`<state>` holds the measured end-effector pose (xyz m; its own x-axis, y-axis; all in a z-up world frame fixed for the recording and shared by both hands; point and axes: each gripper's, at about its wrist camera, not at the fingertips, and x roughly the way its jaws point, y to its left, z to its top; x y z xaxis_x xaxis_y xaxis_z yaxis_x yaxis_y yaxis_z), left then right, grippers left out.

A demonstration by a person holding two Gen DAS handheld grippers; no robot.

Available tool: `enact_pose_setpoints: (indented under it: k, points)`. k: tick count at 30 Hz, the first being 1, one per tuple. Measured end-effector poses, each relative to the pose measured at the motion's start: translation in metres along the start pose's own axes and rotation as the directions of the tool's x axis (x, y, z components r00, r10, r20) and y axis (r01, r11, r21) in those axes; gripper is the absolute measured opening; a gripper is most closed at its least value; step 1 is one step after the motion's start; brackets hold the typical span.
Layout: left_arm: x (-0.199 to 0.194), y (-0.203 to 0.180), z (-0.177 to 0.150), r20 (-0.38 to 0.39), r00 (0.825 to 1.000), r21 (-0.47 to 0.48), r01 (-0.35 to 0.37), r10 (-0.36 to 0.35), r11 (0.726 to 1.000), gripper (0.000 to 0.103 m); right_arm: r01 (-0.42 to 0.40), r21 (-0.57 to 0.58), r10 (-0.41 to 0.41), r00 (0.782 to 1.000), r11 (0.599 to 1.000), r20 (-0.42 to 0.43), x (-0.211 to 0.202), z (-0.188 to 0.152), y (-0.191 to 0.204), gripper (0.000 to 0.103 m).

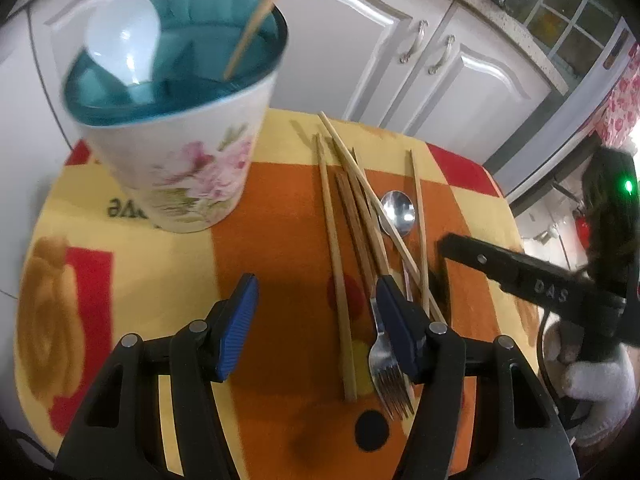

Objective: Organize utensils
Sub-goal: 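Grasp a single wooden chopstick with the left tool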

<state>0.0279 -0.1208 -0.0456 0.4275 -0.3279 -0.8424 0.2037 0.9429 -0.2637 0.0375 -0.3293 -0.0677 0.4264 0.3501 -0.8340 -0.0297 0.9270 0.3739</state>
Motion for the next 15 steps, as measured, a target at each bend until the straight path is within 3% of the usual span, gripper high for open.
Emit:
enact_pose_setpoints:
  k: [2, 6, 8, 11, 15]
  points:
    - [0.009, -0.001, 0.003, -0.018, 1.0, 0.004, -0.005, 0.005, 1.0, 0.051, -0.02, 0.007, 0.02, 1.0, 1.0, -0.02, 0.013, 0.008, -0.001, 0.027]
    - [0.03, -0.006, 0.009, -0.055, 0.998, 0.022, -0.014, 0.015, 1.0, 0.045, -0.048, 0.082, 0.054, 0.996, 0.995, -0.075, 0.039, 0.017, -0.013, 0.017]
    - [0.038, -0.007, 0.01, -0.069, 0.997, 0.025, -0.017, 0.018, 1.0, 0.034, -0.079, 0.126, 0.088, 0.994, 0.989, -0.066, 0.044, 0.019, -0.021, 0.009]
    - [0.044, -0.009, 0.012, -0.057, 0.998, 0.046, -0.031, 0.033, 0.998, 0.017, -0.106, 0.143, 0.117, 0.991, 0.984, -0.07, 0.043, 0.019, -0.027, 0.006]
    - [0.044, -0.007, 0.012, -0.068, 0.998, 0.033, 0.007, -0.005, 0.999, 0.006, -0.125, 0.152, 0.133, 0.99, 0.98, -0.043, 0.024, 0.013, -0.034, 0.005]
